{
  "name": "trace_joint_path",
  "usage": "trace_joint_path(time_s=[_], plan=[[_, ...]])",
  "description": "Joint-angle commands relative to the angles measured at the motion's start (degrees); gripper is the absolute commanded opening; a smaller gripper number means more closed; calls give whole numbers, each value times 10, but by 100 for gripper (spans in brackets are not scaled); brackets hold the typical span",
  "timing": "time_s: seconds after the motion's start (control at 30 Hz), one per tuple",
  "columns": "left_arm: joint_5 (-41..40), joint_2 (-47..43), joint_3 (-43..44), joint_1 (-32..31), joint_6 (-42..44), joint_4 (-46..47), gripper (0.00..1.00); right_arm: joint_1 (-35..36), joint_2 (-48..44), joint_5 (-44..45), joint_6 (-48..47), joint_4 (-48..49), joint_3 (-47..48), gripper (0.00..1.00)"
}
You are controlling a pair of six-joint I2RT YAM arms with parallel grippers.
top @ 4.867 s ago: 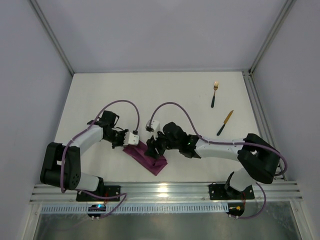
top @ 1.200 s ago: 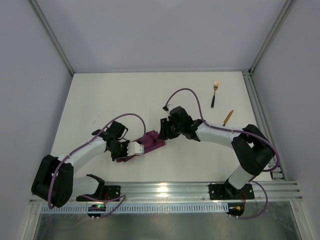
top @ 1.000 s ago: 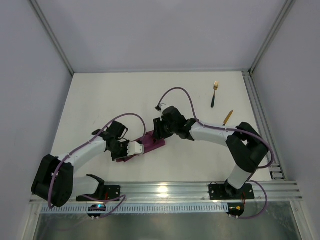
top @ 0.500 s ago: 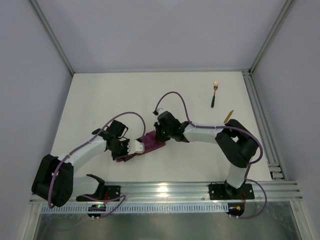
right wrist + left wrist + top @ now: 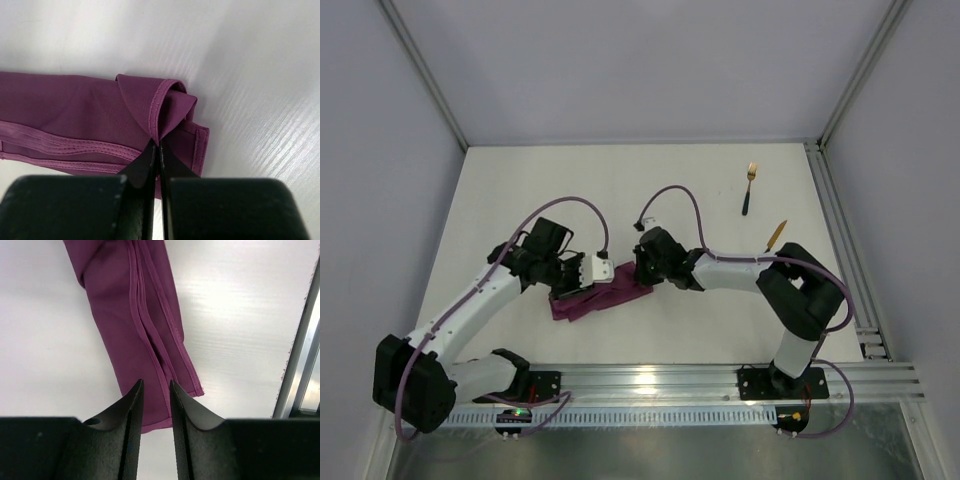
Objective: Fold the napkin into a case and place the utensils inside
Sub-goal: Pick up the smaller rectangle-folded napkin from the center of the board.
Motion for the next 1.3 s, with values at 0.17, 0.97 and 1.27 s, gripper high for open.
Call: trace_joint_path(time_s=[0.17, 0.97, 1.27], plan=[[-54, 10, -51, -156, -10, 73, 31, -27, 3, -56, 25, 51, 2, 4], [-150, 117, -91, -252, -12, 291, 34, -30, -1, -80, 17, 50, 3, 4], [-132, 75, -93, -252, -8, 282, 39, -31, 5, -82, 17, 51, 7, 4]])
